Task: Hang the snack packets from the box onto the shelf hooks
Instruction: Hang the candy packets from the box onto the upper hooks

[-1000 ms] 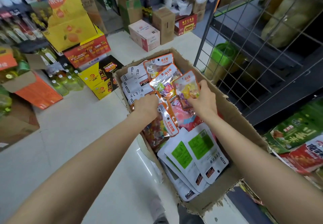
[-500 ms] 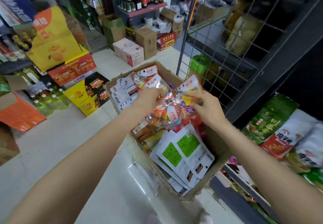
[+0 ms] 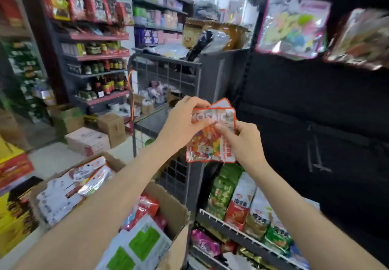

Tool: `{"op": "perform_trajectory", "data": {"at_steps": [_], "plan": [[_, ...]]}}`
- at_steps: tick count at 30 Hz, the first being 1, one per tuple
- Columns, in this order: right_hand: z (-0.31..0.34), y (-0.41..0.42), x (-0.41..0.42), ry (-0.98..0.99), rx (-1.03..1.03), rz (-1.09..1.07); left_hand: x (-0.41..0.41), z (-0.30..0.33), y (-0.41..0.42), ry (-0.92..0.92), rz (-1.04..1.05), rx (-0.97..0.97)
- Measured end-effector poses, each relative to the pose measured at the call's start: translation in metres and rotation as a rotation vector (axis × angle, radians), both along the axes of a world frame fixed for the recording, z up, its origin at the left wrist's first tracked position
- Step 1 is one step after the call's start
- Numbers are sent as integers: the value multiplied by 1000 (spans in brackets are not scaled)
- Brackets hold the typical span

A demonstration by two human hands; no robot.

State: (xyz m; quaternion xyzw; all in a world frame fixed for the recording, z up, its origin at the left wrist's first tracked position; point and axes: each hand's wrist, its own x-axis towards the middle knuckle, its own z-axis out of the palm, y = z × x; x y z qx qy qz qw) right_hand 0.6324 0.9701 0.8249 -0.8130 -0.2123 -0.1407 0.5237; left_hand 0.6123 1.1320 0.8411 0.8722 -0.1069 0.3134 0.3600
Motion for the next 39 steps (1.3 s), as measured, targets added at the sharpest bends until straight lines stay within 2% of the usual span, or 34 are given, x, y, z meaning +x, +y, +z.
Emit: {"op": "perform_trajectory", "data": {"at_steps": [4,8,12,14,17,20,28,39], "plan": [[43,-78,-9,-67,-26,-71,8,43,-78,-89,-96,57],[76,-148,-15,-173,8,-163,8,80,-151,-76,-206,46],[94,-215,-7,-212,98,-229,12,101,-199,-224,-154,80],[101,-243,-4,-239,115,-265,18,109,-215,-273,-109,21],[114,-272,-5,-272,106,-318,29,120,-234,-265,-109,-191],[127,-289,0,-306,98,-359,38,138,-251,-281,-67,-341],[146,-294,13,-342,144,-428,61,175,-287,-274,3,-287],[150,-296,22,-315,147,-445,69,179,-295,-291,57,-261]]}}
